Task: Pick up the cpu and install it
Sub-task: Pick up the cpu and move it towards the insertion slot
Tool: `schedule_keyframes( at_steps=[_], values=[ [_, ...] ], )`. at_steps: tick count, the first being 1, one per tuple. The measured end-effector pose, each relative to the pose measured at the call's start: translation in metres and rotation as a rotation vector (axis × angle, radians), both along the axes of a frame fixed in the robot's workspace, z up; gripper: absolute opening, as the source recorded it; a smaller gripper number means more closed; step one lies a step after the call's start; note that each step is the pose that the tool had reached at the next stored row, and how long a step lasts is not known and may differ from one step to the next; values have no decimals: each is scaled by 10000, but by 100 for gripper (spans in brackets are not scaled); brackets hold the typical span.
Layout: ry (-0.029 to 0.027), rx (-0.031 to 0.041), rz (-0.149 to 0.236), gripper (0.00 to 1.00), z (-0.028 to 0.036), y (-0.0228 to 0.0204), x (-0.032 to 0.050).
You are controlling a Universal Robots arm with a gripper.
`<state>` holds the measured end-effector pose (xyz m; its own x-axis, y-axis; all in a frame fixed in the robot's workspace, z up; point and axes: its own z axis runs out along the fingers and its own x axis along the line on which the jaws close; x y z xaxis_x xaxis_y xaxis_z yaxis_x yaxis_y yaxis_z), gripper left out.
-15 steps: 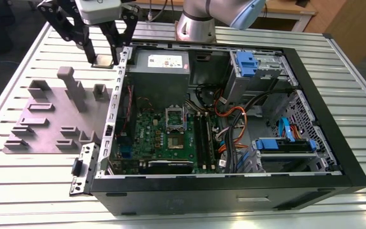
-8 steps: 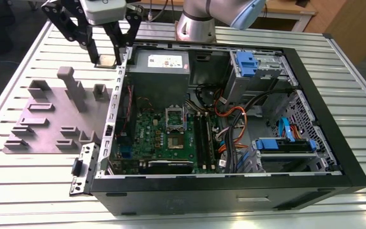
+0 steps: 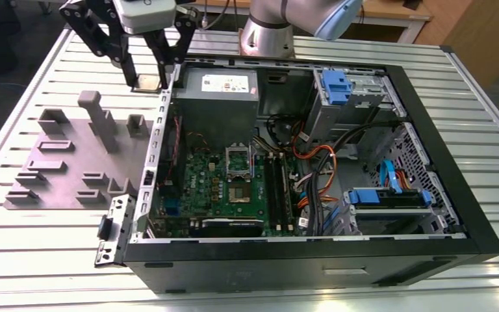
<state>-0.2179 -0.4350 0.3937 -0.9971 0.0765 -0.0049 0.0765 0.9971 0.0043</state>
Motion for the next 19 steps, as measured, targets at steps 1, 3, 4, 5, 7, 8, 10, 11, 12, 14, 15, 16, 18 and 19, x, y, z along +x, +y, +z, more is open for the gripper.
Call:
schedule_keyframes(
  at_steps=[1, 3, 4, 5, 7, 8, 10, 11, 12, 14, 15, 16, 18, 19],
  values=[
    [0, -1, 0, 47, 0, 0, 0],
    [0, 0, -1, 47, 0, 0, 0],
    [0, 0, -1, 47, 0, 0, 0],
    [0, -1, -1, 47, 0, 0, 1],
    [1, -1, -1, 47, 1, 0, 1],
    [0, -1, 0, 47, 0, 0, 3],
    [0, -1, 1, 47, 0, 0, 13],
    [0, -1, 0, 47, 0, 0, 18],
    [0, 0, 0, 47, 0, 0, 20],
    [0, 0, -1, 47, 0, 0, 50],
    [0, 0, 0, 47, 0, 0, 57],
    [1, -1, -1, 47, 1, 0, 65],
    [0, 0, 0, 47, 0, 0, 66],
    [0, -1, -1, 47, 0, 0, 67]
  ],
)
